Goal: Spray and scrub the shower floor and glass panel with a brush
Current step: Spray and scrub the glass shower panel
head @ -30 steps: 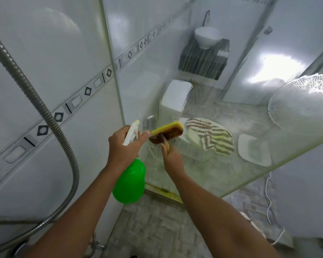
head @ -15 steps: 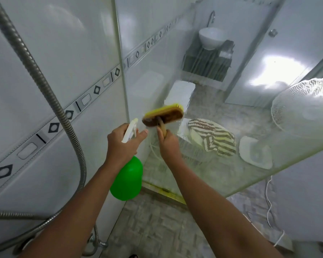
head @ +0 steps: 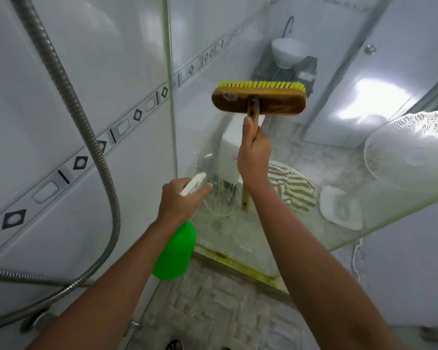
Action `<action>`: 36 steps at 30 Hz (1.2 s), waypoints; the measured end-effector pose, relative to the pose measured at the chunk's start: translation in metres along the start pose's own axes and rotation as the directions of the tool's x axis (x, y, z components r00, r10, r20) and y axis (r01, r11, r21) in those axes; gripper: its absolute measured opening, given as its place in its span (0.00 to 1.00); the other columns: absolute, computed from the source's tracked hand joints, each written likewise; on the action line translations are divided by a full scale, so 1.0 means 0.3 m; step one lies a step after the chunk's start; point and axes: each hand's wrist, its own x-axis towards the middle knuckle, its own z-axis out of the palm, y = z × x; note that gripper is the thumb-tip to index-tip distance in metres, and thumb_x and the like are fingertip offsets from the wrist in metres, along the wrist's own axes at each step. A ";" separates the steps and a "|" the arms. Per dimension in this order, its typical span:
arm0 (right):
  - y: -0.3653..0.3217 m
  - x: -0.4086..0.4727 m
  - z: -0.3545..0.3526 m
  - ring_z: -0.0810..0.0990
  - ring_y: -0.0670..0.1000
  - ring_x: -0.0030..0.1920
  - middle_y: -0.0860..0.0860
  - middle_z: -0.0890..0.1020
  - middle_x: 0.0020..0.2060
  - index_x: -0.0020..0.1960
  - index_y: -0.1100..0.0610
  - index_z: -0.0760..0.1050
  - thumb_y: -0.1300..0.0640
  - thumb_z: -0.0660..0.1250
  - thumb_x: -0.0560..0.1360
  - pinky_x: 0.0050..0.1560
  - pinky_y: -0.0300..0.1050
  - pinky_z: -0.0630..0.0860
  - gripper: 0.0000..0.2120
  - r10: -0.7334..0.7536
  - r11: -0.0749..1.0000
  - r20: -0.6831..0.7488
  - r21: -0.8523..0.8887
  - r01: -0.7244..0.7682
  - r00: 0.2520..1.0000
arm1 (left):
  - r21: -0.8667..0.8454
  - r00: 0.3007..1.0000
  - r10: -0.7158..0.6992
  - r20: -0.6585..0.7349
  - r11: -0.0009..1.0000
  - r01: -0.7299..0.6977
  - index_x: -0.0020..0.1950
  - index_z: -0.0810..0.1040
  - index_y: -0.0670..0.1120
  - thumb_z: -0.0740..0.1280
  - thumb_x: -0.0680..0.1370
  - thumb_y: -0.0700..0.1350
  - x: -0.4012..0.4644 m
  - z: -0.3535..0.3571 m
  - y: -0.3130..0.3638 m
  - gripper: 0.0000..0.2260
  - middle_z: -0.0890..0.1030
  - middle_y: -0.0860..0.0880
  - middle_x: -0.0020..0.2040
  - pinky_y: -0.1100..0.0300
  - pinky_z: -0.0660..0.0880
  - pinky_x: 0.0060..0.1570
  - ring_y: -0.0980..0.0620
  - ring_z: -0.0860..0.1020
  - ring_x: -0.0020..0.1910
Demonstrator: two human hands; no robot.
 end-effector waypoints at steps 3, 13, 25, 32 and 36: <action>-0.067 0.062 -0.029 0.70 0.46 0.29 0.44 0.69 0.27 0.35 0.49 0.67 0.37 0.55 0.81 0.32 0.42 0.66 0.21 -0.013 1.000 0.002 0.016 0.013 1.000 | -0.010 0.997 0.038 0.073 0.999 -0.038 0.41 0.82 0.43 0.79 0.73 0.56 0.012 0.014 0.016 0.17 0.83 0.40 0.36 0.40 0.83 0.36 0.37 0.83 0.38; 0.063 -0.008 0.032 0.71 0.43 0.30 0.45 0.70 0.29 0.39 0.51 0.69 0.38 0.54 0.81 0.30 0.41 0.64 0.21 -0.062 0.986 0.117 -0.148 0.079 0.991 | -0.057 0.995 0.084 -0.048 0.995 -0.087 0.37 0.80 0.43 0.81 0.72 0.53 0.009 0.005 -0.027 0.17 0.79 0.48 0.29 0.56 0.80 0.30 0.58 0.76 0.27; 0.636 -0.368 0.039 0.81 0.59 0.44 0.52 0.79 0.39 0.57 0.53 0.75 0.32 0.50 0.79 0.38 0.47 0.70 0.28 0.343 0.828 0.300 -0.544 -0.136 0.890 | -0.070 0.992 0.084 -0.092 0.993 -0.090 0.43 0.81 0.47 0.81 0.72 0.56 0.000 -0.116 -0.075 0.15 0.82 0.50 0.35 0.39 0.84 0.37 0.40 0.83 0.38; 0.223 -0.126 0.107 0.75 0.49 0.32 0.47 0.75 0.31 0.49 0.56 0.74 0.38 0.55 0.81 0.32 0.47 0.69 0.22 0.054 0.960 0.254 -0.280 0.019 0.966 | -0.087 0.994 0.065 -0.090 0.994 -0.073 0.45 0.81 0.43 0.80 0.74 0.50 -0.001 -0.064 -0.022 0.13 0.83 0.47 0.38 0.45 0.84 0.31 0.49 0.83 0.33; 0.214 -0.070 0.061 0.75 0.52 0.33 0.52 0.78 0.32 0.49 0.56 0.74 0.37 0.56 0.80 0.33 0.47 0.66 0.23 0.011 0.937 0.281 -0.339 0.088 0.960 | -0.117 0.993 0.065 -0.099 0.990 -0.077 0.47 0.81 0.42 0.80 0.74 0.49 -0.002 -0.033 0.014 0.13 0.81 0.47 0.38 0.53 0.85 0.31 0.56 0.81 0.33</action>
